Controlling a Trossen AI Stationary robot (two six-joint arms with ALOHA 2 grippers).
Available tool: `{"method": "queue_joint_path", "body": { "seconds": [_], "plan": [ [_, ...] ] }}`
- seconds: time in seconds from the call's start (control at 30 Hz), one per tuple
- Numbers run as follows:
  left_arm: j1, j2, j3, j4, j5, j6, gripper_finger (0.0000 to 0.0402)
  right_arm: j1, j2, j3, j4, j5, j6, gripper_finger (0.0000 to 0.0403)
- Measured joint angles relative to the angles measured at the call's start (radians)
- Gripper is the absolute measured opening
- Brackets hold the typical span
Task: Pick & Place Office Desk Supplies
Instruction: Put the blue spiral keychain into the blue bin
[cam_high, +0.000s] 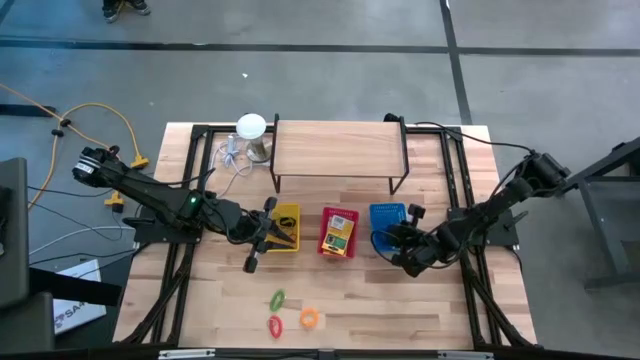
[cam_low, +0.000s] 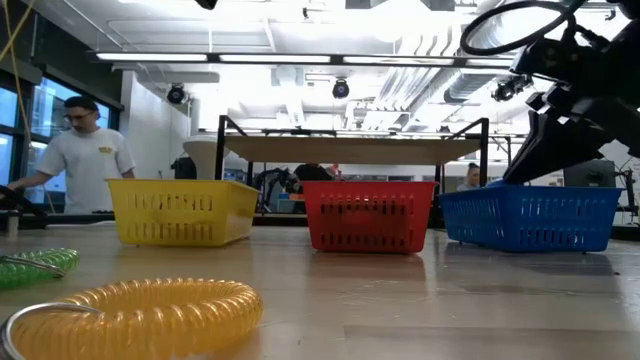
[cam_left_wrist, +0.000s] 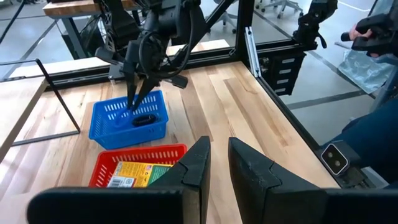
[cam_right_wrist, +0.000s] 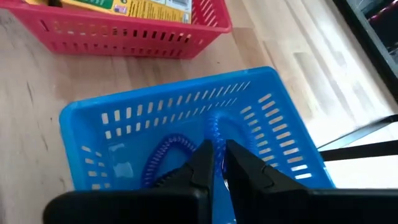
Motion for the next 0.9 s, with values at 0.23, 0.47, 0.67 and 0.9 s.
{"method": "queue_joint_path", "body": {
  "seconds": [0.23, 0.47, 0.67, 0.9],
  "plan": [
    [0.000, 0.000, 0.000, 0.000, 0.000, 0.000, 0.0054, 0.000, 0.000, 0.000, 0.004, -0.028, 0.001, 0.0023],
    [0.000, 0.000, 0.000, 0.000, 0.000, 0.000, 0.0054, 0.000, 0.000, 0.000, 0.004, -0.028, 0.000, 0.0023],
    [0.000, 0.000, 0.000, 0.000, 0.000, 0.000, 0.0054, 0.000, 0.000, 0.000, 0.004, -0.070, -0.007, 0.0023],
    [0.000, 0.000, 0.000, 0.000, 0.000, 0.000, 0.0054, 0.000, 0.000, 0.000, 0.003, -0.070, -0.013, 0.0036]
  ]
}}
